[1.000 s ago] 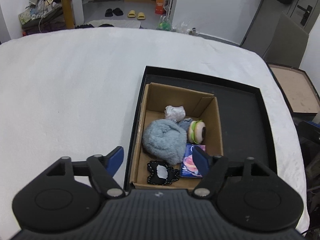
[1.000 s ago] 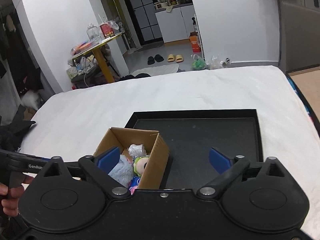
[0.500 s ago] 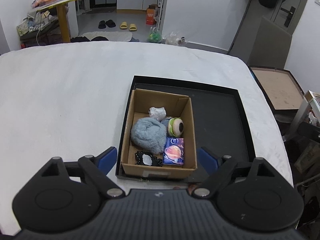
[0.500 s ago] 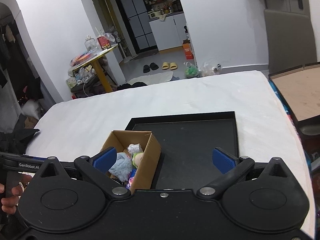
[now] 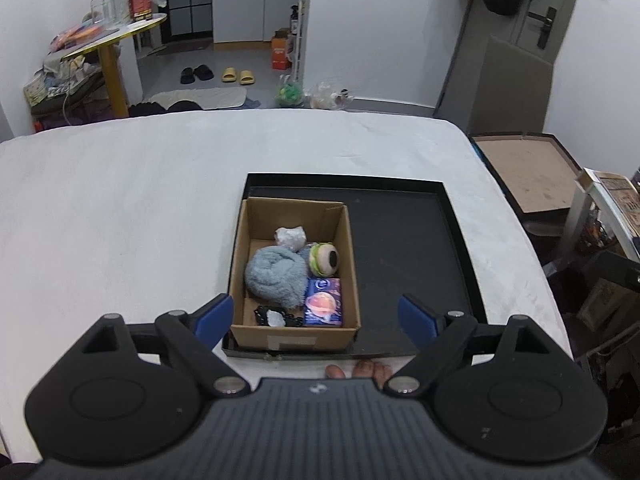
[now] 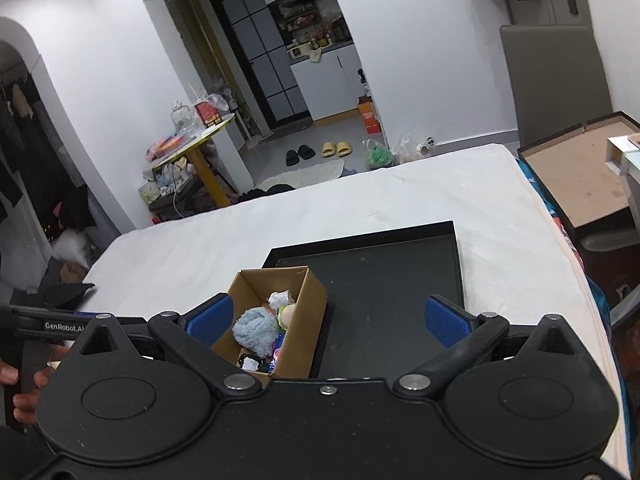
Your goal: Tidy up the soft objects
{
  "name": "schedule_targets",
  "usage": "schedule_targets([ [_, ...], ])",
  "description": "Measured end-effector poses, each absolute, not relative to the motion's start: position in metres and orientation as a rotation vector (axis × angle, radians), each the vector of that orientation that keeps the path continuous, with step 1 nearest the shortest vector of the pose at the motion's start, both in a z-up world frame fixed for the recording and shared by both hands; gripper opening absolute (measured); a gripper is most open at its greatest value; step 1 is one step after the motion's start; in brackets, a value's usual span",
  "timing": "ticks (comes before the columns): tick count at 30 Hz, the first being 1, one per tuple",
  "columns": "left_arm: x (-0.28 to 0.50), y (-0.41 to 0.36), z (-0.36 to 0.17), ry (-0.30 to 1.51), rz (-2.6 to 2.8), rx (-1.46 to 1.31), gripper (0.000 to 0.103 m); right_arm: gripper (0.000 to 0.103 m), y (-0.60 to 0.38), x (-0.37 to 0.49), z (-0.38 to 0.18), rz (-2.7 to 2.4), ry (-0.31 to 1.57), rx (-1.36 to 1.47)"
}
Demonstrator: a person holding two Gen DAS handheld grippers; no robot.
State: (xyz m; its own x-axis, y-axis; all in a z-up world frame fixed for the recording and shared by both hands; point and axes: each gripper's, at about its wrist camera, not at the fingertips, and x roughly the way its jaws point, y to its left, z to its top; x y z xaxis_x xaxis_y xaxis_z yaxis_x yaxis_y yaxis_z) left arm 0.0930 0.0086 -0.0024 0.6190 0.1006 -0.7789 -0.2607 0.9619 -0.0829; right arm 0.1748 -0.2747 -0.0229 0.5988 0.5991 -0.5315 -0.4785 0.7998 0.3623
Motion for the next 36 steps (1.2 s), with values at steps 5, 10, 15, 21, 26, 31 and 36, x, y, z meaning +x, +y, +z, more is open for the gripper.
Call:
schedule_targets([
  [5, 0.085, -0.002, 0.001, 0.876, 0.187, -0.187, 0.092, 0.103, -0.282, 0.162, -0.018, 0.635, 0.670, 0.199],
  [10, 0.075, -0.004, 0.006, 0.860, 0.190, -0.193, 0.094, 0.103, -0.288, 0.153, -0.014, 0.640, 0.655, 0.208],
  [15, 0.067, -0.009, 0.009, 0.850, 0.176, -0.190, 0.100, 0.103, -0.287, 0.142, -0.011, 0.659, 0.651, 0.190],
  [21, 0.059, -0.016, 0.012, 0.849, 0.156, -0.195, 0.102, 0.103, -0.289, 0.132, -0.010, 0.682, 0.658, 0.172],
  [26, 0.052, -0.020, 0.013, 0.844, 0.140, -0.208, 0.102, 0.103, -0.285, 0.125, -0.011, 0.699, 0.680, 0.154],
  [31, 0.046, -0.024, 0.014, 0.842, 0.127, -0.211, 0.102, 0.103, -0.283, 0.117, -0.009, 0.704, 0.685, 0.140],
  [36, 0.041, -0.029, 0.015, 0.841, 0.109, -0.214, 0.102, 0.103, -0.281, 0.111, -0.008, 0.706, 0.694, 0.126],
])
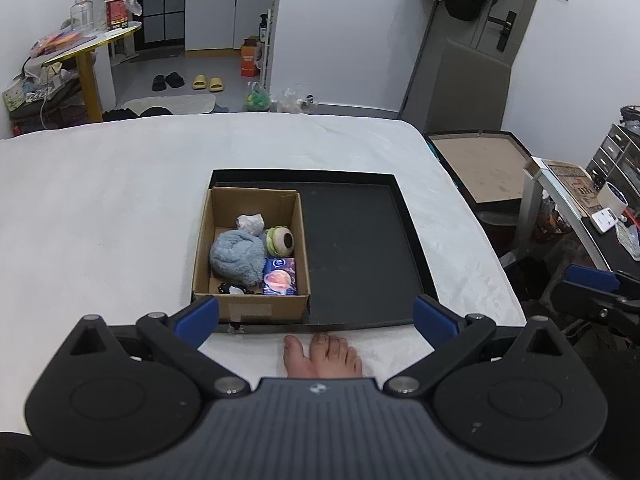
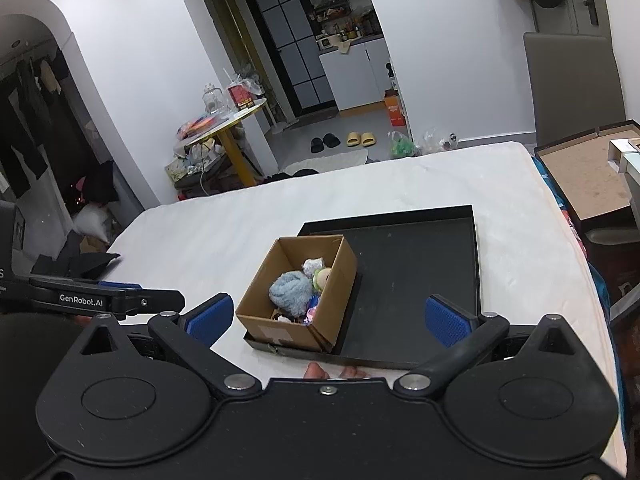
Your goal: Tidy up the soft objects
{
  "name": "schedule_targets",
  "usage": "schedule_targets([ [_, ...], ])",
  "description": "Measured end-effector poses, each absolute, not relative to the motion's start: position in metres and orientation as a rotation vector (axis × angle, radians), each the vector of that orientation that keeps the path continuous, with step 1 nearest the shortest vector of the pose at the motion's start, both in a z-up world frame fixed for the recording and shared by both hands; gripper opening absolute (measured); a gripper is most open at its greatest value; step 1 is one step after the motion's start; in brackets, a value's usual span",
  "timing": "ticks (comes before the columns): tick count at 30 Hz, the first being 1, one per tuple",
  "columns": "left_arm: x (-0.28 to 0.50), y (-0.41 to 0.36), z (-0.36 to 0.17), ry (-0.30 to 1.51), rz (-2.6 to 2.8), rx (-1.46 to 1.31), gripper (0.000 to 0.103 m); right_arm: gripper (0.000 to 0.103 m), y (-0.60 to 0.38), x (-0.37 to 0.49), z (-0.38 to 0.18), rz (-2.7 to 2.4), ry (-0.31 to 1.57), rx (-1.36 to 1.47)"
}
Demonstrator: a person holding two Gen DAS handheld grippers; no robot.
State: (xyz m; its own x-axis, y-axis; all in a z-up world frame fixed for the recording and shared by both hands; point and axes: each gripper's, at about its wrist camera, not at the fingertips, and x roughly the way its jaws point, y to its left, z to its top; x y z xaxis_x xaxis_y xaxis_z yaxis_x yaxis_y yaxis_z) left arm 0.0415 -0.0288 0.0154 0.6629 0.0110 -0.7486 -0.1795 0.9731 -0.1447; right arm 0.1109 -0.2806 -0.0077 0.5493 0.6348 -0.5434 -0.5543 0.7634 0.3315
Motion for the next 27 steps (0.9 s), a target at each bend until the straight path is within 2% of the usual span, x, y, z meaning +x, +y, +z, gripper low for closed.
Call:
schedule_targets([
  [27, 0.031, -0.034, 0.013, 0.860, 0.119, -0.243, 0.102, 0.103, -0.281, 0.107, -0.010, 0.656, 0.772, 0.140],
])
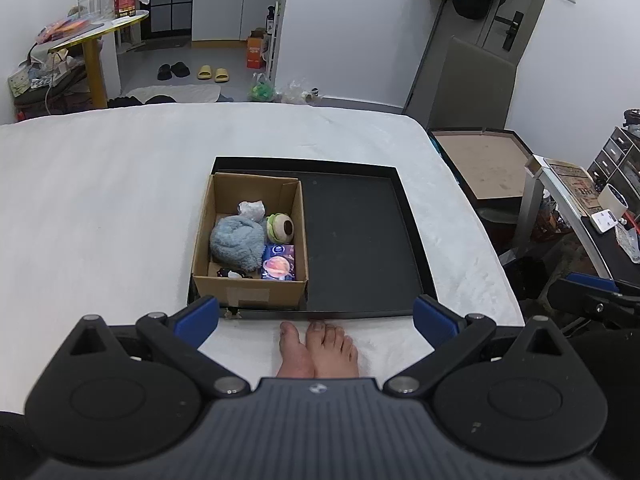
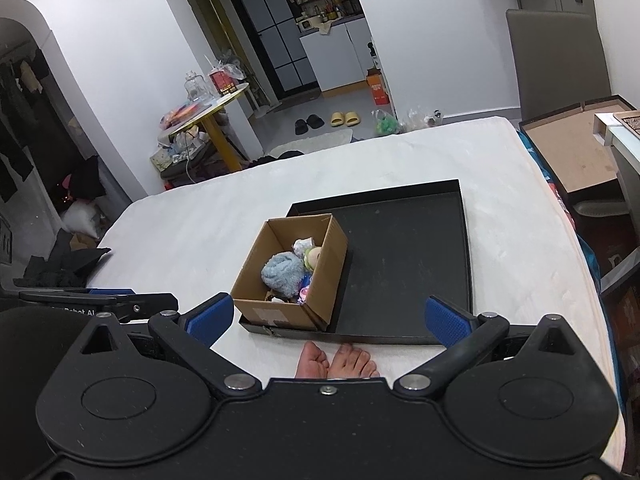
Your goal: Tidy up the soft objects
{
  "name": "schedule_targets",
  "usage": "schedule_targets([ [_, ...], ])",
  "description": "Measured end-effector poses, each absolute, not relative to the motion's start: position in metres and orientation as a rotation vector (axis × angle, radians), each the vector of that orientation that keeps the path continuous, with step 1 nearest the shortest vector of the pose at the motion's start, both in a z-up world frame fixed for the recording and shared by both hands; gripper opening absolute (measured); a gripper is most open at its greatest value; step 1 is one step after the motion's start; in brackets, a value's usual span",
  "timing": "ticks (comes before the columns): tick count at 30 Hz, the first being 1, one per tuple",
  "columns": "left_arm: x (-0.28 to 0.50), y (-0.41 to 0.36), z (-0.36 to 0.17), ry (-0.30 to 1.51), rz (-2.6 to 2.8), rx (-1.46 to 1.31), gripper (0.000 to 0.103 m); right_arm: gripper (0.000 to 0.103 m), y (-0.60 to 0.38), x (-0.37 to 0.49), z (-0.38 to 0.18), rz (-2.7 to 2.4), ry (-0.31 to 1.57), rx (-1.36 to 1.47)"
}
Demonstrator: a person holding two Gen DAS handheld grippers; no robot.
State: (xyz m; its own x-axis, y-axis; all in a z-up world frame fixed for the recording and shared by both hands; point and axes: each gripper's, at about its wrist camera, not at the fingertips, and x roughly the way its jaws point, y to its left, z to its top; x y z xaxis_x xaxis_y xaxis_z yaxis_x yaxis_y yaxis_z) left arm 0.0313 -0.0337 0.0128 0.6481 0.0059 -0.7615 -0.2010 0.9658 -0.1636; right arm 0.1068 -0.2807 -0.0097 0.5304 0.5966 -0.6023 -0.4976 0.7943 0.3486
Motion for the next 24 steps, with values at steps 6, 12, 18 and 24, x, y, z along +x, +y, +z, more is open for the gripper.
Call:
schedule_targets([
  [6, 0.0297, -0.0330, 0.0137, 0.859, 0.132, -0.237, 0.102, 0.103, -0.2782, 0.1069, -0.0099, 0.658, 0.781, 0.141],
  [12, 0.0300, -0.0353, 0.0157, 0.853, 0.143, -0.212, 0.102, 0.103, -0.2779, 0.1067, -0.0099, 0.658, 0.779, 0.140],
  [18, 0.0305, -0.0397, 0.0183, 0.842, 0.151, -0.181, 0.102, 0.103, -0.2780, 0.1072, -0.0091, 0.656, 0.774, 0.143],
  [24, 0.0291, -0.0415, 0.0204, 0.834, 0.154, -0.170, 0.102, 0.103, -0.2781, 0.1075, -0.0088, 0.655, 0.774, 0.145],
])
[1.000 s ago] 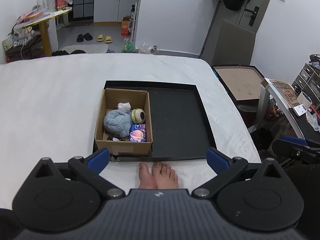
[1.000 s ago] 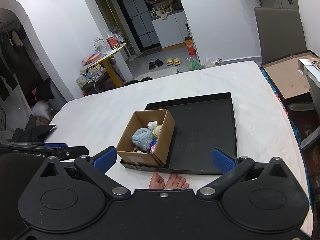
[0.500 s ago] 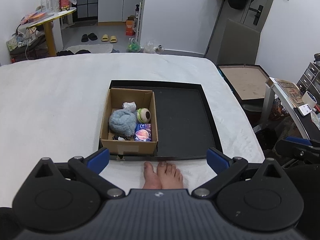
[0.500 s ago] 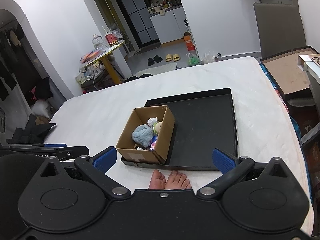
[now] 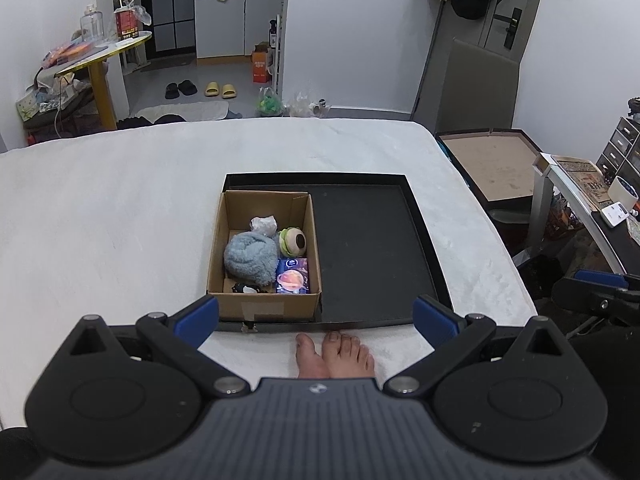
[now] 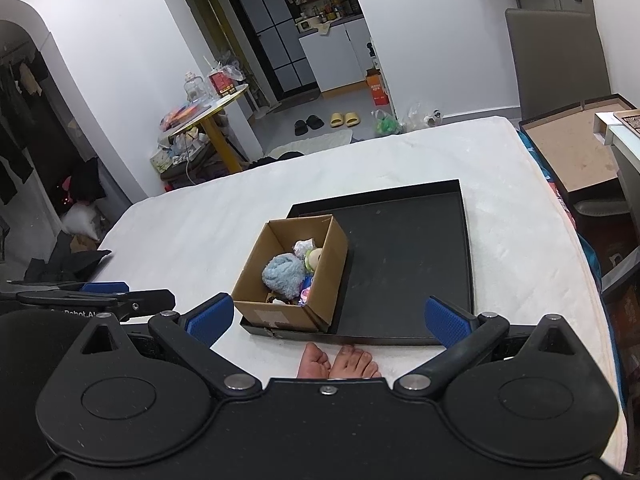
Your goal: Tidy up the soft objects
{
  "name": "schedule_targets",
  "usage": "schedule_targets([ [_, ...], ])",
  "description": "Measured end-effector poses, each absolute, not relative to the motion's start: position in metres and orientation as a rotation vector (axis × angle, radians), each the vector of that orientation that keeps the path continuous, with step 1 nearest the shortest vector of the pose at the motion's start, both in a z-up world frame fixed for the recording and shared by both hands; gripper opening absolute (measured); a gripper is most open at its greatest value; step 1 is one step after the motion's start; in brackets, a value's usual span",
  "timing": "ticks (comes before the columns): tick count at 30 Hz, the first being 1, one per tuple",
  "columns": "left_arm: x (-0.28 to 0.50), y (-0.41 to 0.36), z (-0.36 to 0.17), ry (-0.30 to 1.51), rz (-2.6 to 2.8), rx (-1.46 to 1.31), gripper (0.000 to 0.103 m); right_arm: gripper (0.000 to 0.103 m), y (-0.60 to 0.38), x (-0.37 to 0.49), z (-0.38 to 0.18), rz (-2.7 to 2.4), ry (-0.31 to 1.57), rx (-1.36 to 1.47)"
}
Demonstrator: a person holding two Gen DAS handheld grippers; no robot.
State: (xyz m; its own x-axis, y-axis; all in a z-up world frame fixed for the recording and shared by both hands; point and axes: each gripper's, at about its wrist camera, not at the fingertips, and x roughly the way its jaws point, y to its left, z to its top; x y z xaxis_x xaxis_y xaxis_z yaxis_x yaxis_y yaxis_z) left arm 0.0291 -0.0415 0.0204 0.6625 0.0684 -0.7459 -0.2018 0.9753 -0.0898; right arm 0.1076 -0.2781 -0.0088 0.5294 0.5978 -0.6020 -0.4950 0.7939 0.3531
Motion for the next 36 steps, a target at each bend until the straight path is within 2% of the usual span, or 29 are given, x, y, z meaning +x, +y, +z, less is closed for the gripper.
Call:
schedule_targets([
  [36, 0.026, -0.047, 0.037, 0.790, 0.149, -0.145, 0.102, 0.103, -0.279, 0.105, -0.002, 0.654, 0.751, 0.139],
])
